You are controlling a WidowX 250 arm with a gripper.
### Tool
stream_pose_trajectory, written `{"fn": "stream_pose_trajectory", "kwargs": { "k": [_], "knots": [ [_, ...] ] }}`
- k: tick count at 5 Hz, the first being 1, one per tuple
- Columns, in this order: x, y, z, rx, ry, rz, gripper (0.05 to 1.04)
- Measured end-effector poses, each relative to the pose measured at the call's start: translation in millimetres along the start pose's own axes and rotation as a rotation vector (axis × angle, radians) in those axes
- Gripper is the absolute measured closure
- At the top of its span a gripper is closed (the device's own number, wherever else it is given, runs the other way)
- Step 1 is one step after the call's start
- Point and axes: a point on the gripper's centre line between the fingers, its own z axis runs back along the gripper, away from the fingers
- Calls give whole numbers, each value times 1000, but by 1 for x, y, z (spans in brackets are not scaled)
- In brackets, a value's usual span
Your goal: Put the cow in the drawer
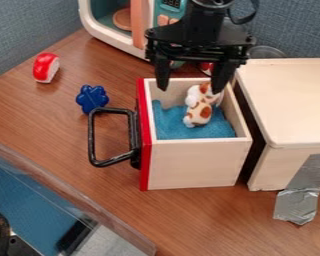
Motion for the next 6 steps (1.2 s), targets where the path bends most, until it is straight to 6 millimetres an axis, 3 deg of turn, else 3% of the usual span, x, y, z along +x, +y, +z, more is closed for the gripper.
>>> {"fn": "stream_pose_trajectory", "kwargs": {
  "k": [2,5,6],
  "knots": [
    [-5,16,-8,12,34,-52,82],
    [-3,81,31,-31,34,0,83],
    [-3,112,29,-7,75,-17,83]
  ]
}}
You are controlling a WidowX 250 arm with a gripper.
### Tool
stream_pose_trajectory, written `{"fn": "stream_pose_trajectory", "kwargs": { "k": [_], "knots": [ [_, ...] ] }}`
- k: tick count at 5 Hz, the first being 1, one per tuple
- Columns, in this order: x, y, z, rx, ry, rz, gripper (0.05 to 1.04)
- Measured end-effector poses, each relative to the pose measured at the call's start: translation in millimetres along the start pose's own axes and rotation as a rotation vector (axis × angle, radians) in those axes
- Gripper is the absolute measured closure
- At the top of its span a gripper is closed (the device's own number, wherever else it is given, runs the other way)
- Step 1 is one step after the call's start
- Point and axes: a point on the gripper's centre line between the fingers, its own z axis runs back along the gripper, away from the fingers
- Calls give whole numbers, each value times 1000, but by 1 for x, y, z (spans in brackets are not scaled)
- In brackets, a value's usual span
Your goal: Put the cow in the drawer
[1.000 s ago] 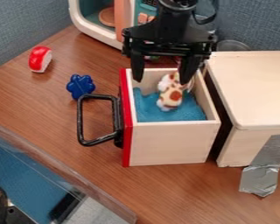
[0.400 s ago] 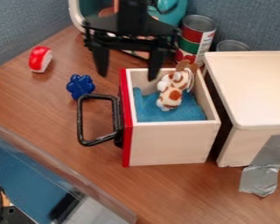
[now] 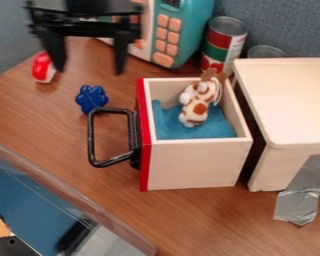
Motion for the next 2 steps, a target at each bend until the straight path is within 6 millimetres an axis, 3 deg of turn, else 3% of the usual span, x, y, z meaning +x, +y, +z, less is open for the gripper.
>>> {"fn": "stream_pose_trajectory", "kwargs": {
  "k": [1,2],
  "knots": [
    [-4,16,-18,89,35,-135,83],
    [-9,19,-37,205,43,-410,83]
  ]
}}
